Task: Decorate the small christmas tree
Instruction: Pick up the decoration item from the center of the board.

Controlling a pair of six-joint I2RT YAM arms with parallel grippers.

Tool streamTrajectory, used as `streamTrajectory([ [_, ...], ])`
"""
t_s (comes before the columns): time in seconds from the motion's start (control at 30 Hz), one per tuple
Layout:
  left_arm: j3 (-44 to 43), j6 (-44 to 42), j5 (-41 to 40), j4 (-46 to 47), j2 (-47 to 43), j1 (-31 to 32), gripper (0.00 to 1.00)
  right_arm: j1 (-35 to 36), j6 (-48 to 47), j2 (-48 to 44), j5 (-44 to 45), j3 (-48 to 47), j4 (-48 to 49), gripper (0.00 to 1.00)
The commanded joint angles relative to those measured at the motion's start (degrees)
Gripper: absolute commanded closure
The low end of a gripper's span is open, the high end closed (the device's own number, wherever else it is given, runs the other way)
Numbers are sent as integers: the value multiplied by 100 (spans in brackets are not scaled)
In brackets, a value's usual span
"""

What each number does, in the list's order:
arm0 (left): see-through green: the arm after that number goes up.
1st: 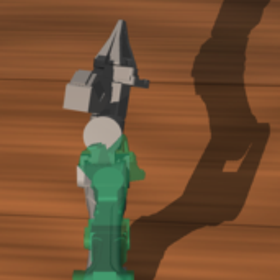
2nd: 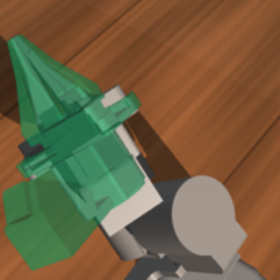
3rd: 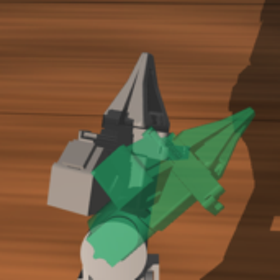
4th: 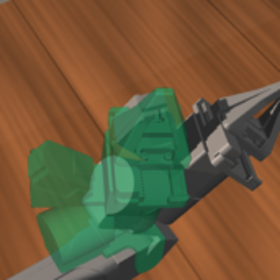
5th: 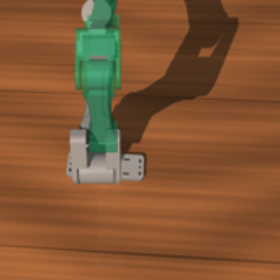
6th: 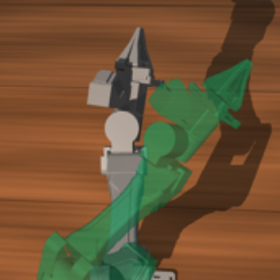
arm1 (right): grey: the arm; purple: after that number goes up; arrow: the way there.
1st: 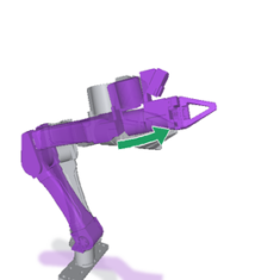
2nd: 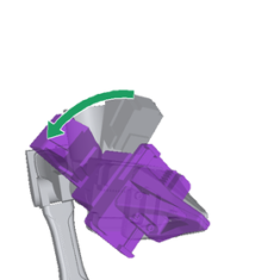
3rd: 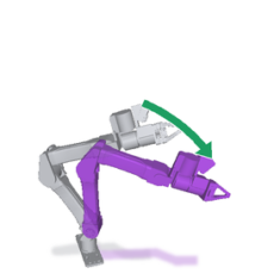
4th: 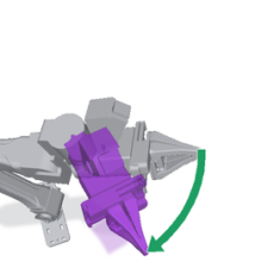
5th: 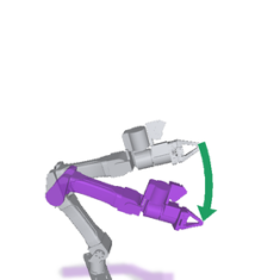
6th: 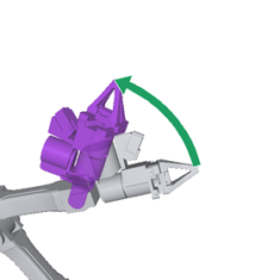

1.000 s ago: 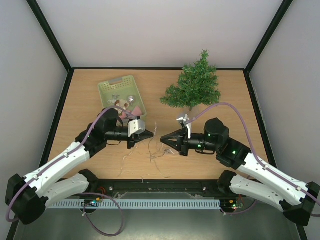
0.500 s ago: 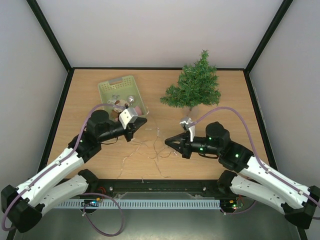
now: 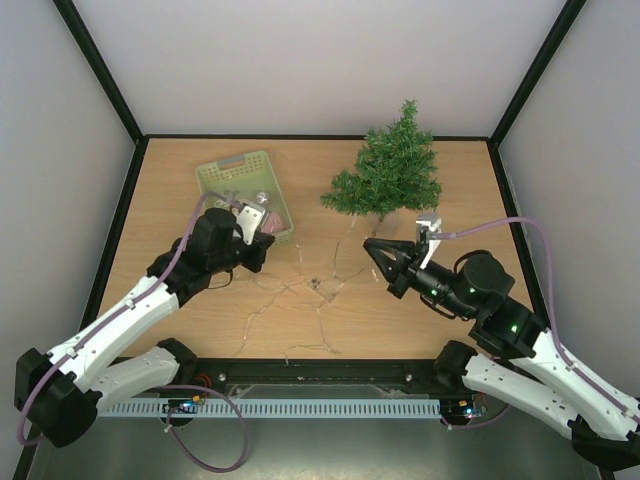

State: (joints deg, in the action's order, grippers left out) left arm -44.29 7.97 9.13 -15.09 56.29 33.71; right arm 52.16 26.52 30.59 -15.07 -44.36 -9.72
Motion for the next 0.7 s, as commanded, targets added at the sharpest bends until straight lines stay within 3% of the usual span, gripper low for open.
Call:
streamTrajectory([
  [0.0,-7,345,-240,-599,-32,-20,98,-7,387,-107,1176,-187,333,98],
  [0.13,107,345,-211,-594,-245,-22,96,-11,923,-262,1761,-129,685,98],
  [0.27,158,187,13,-535,-427,-14,78,-6,1912,-327,1933,205,1180,98],
  [0.4,237,-95,999,-86,-687,59,59,-8,2670,-205,1737,663,1720,98],
  [0.5,397,-509,1664,576,-968,300,55,-13,2913,-13,1538,707,1803,98],
  [0.67,376,-1502,1918,1082,-1031,607,51,-11,3337,165,1207,706,1884,98],
])
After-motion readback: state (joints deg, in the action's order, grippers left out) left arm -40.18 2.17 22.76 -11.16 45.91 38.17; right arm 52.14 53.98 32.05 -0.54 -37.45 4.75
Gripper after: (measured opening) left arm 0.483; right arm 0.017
